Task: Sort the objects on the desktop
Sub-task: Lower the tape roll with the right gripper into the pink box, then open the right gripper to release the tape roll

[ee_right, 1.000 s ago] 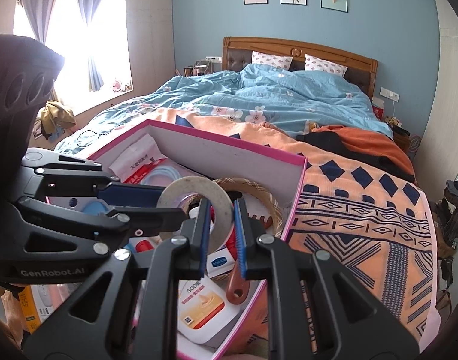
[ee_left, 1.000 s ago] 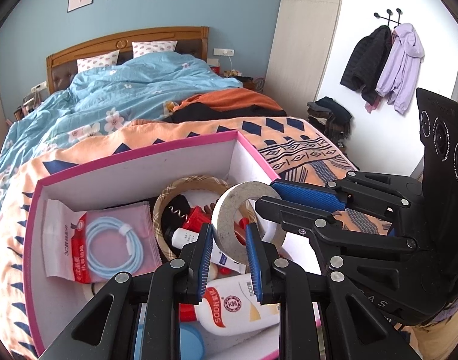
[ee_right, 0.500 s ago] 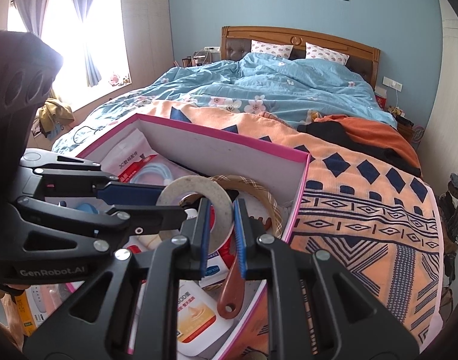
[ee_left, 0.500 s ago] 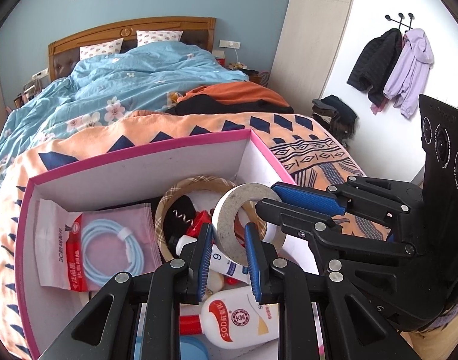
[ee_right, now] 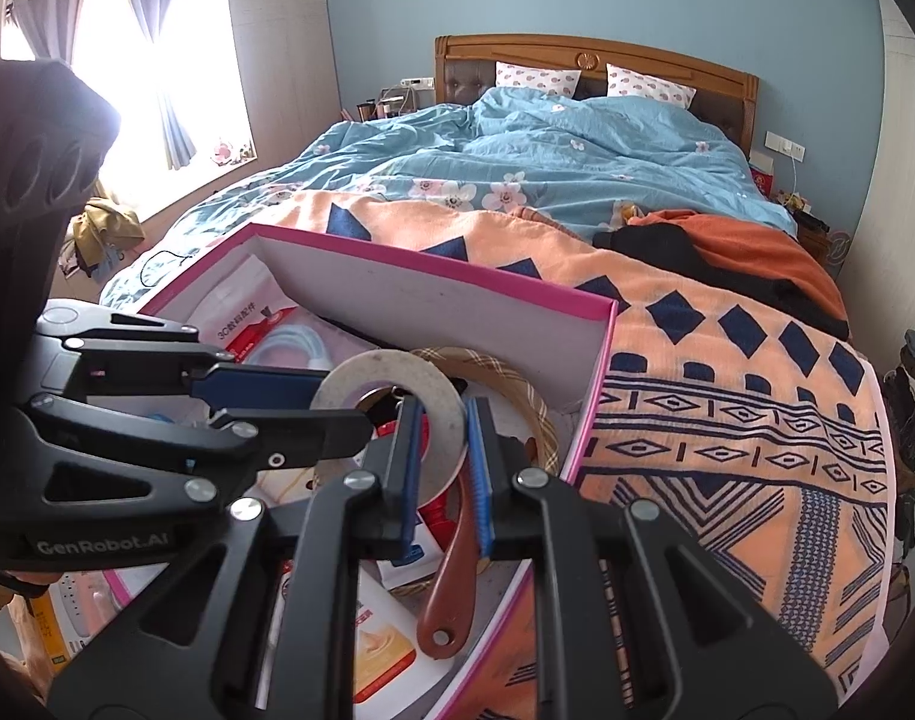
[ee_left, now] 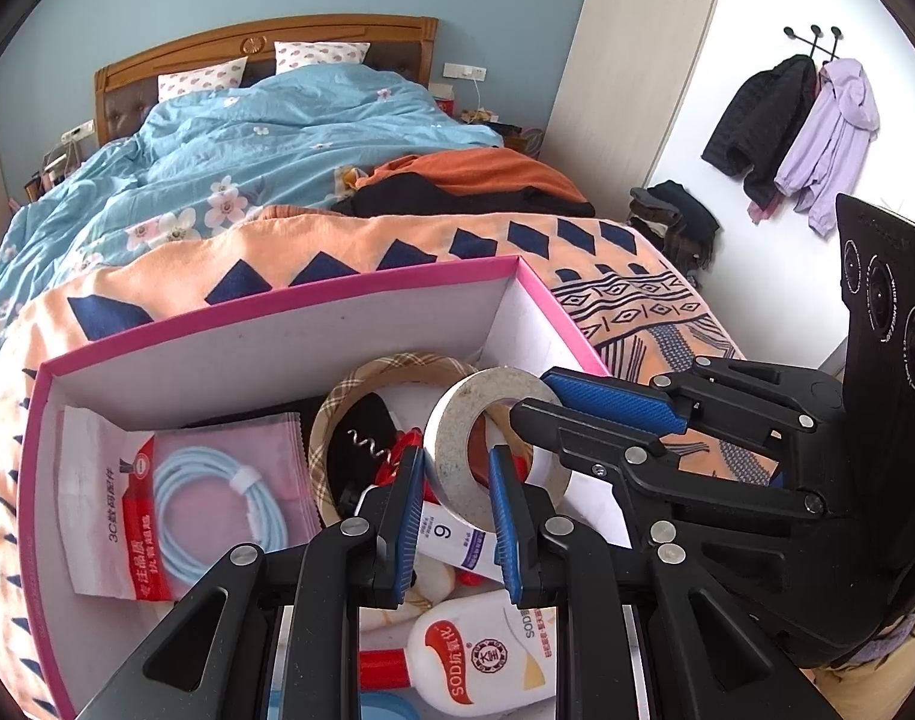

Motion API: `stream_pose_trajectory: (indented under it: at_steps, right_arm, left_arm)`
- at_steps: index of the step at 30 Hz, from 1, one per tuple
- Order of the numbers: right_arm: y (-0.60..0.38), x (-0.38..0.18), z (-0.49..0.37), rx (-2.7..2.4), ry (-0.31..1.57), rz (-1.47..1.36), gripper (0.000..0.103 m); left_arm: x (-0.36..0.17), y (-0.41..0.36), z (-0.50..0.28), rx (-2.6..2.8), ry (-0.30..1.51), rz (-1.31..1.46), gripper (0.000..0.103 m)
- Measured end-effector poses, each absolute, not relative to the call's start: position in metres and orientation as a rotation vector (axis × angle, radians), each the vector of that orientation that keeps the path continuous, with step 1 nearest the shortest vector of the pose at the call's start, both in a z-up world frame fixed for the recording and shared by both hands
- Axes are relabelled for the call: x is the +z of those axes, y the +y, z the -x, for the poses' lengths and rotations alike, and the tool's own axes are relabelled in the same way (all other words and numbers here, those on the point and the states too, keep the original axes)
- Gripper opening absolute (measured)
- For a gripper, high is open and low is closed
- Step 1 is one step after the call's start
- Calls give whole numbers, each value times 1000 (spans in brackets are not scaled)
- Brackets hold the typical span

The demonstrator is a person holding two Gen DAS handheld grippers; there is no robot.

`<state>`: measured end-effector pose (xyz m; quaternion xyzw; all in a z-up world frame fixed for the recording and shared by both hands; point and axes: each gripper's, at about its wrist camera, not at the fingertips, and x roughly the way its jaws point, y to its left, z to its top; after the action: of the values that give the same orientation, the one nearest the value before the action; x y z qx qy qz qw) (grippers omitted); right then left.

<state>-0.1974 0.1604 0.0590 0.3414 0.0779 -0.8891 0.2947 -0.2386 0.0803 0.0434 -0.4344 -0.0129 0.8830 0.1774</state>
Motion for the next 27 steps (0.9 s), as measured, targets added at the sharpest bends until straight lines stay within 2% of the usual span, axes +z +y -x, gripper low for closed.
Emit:
stream_pose_trajectory:
  at_steps: [16,18,23,27]
  right_arm:
    - [156,46,218,-2348,215,-1008,17]
    - [154,46,220,-2352,234,-1020,17]
    - [152,47,224,-2376,255,-1039,17]
    - [152,48,221,-2400,281,-1036,24]
  left_arm:
    - [28,77,265,2427,-88,1381,21]
    - [26,73,267,2427,-109,1393,25]
    - [26,62,269,2466,-157,1410,53]
    - [32,57,264,2521,-151,1373,58]
